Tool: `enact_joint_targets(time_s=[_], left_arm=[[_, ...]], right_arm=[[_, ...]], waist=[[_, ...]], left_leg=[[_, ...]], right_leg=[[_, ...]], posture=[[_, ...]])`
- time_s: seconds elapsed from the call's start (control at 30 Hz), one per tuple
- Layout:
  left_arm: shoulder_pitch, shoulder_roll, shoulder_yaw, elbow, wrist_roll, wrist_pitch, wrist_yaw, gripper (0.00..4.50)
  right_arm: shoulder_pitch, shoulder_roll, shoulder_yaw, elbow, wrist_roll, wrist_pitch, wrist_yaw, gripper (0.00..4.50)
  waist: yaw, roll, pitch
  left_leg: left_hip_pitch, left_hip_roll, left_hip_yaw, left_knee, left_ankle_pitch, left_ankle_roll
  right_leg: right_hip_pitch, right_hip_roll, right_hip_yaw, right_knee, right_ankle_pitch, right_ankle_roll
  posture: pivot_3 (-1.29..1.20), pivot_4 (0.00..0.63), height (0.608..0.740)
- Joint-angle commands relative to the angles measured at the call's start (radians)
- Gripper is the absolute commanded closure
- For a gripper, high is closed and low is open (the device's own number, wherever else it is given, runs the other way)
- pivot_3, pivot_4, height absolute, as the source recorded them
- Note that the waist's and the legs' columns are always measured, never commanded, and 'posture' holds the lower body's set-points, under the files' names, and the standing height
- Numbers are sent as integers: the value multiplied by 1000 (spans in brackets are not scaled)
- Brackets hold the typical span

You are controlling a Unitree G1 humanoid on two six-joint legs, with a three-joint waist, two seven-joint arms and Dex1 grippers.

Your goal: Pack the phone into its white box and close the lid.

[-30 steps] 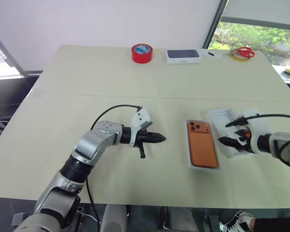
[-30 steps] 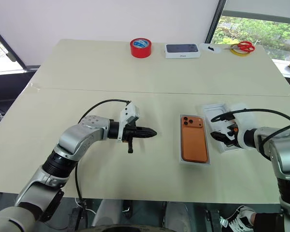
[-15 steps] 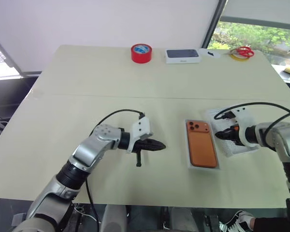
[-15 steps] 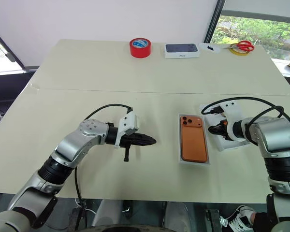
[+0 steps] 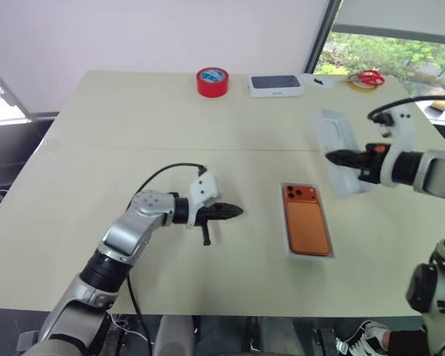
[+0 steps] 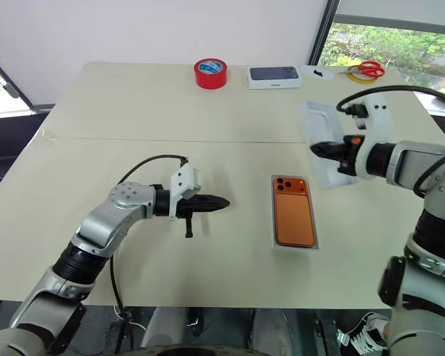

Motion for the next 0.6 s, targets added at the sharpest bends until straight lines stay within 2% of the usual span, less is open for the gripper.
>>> enact_joint_targets(time_s=[0.03,0.07,0.1,0.13,0.2,0.43,0.6], left_arm=[[-29,-13,39,45,11,-43,20,4500],[-38,-18,45,62,12,-50,23,4500],[-50,-23,53,84,15,-60,28,4500],[-58,-27,58,99,18,-68,32,4500],[-70,-35,64,120,19,-79,33,4500],[-71,-71,54,124,32,-95,36,4500],[-69,-112,33,120,52,-94,45,4500]], right_arm=[[36,83,-48,1,386,7,-275,4462],[54,115,-46,0,494,7,-369,4462],[130,90,56,-20,766,-154,-567,4462],[184,76,129,-38,954,-275,-713,4462],[267,108,232,-96,1121,-454,-898,4462],[454,205,347,-258,1121,-675,-1052,4462],[475,266,407,-315,1121,-776,-1156,4462]], waist=[[0,0,0],[2,0,0],[3,0,0],[5,0,0],[0,0,0],[-3,0,0],[-2,0,0]], left_leg=[[0,0,0,0,0,0],[0,0,0,0,0,0],[-1,0,0,0,0,0],[-1,0,1,1,0,0],[-1,-1,2,1,0,1],[-1,-1,1,2,-1,1],[-1,-1,1,2,-1,1]], right_leg=[[-1,0,0,1,0,0],[-1,0,0,1,0,0],[-1,0,0,1,0,0],[-1,-1,0,2,0,0],[0,-2,-1,1,0,0],[-2,-1,1,3,0,1],[-2,-1,1,3,0,1]], posture=[[0,150,730],[0,150,730],[0,150,730],[0,150,730],[0,150,730],[0,150,730],[0,150,730]])
